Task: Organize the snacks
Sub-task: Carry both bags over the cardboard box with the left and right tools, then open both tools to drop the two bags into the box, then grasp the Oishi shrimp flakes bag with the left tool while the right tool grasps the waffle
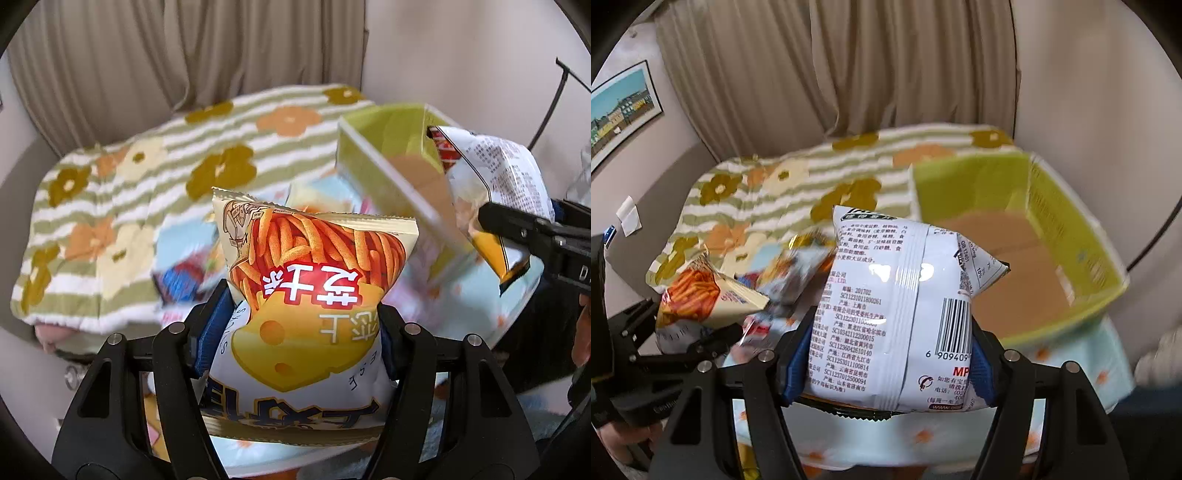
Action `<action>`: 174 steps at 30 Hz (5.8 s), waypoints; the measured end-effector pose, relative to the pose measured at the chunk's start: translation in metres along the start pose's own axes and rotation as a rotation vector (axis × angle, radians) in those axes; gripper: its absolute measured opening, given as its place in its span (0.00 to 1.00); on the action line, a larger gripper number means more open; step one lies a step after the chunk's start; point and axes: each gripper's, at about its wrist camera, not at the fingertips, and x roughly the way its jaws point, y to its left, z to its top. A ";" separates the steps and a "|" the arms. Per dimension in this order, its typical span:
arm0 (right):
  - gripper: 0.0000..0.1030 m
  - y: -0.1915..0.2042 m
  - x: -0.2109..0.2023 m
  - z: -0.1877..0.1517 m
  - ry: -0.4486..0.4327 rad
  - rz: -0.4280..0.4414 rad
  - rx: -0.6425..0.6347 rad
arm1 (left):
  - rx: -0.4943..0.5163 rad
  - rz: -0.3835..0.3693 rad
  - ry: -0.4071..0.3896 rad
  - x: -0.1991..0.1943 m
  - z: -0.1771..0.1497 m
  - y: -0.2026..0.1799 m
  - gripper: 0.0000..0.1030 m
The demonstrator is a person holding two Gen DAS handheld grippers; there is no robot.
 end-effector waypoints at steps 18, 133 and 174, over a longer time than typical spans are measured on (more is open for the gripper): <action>0.64 -0.165 0.020 0.057 0.026 0.041 -0.025 | -0.056 -0.058 0.023 0.077 0.118 -0.162 0.61; 0.99 0.121 0.156 -0.115 0.211 0.044 -0.212 | -0.264 -0.071 0.318 0.135 -0.105 0.127 0.99; 0.73 0.133 0.159 -0.107 0.247 0.100 -0.266 | -0.340 -0.098 0.265 0.116 -0.111 0.137 0.58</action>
